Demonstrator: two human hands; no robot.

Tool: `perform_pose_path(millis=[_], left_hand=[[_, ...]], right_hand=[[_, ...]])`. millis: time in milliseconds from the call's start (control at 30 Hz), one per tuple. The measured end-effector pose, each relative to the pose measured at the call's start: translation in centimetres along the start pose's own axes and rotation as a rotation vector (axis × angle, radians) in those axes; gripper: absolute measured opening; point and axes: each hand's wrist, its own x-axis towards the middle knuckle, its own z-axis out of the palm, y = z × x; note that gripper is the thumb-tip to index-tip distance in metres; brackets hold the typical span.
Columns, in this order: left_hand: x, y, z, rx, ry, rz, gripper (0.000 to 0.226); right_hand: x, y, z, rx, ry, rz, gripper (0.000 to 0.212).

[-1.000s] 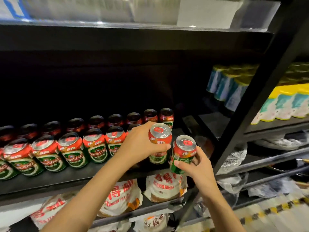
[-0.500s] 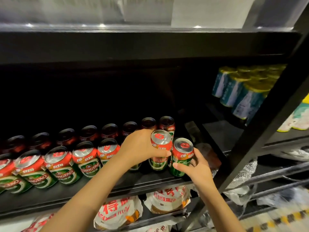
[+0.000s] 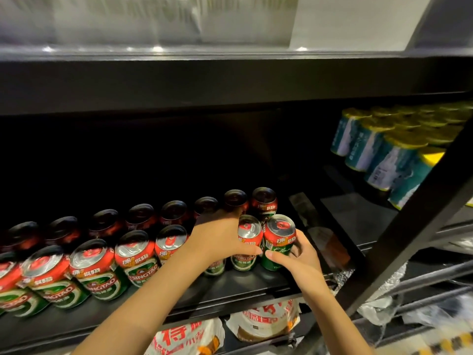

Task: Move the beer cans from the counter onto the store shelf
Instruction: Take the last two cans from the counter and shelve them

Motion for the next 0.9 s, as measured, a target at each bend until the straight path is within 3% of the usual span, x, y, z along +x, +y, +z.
perform_pose_path(millis=[500, 733, 900], left_hand=[[0.1, -1.1, 0.5, 0.109, 0.061, 0.134, 0.084], [1.0, -2.1, -0.3, -0.098, -0.018, 0.168, 0.059], [0.5, -2.2, 0.4, -0.245, -0.011, 0.197, 0.055]], right_hand=[[-0.1, 2.4, -0.2, -0.014, -0.068, -0.027, 0.072], [-0.1, 3.1, -0.3, -0.022, -0.04, -0.045, 0.081], [-0.1, 2.9, 0.3, -0.038, -0.002, -0.093, 0.073]])
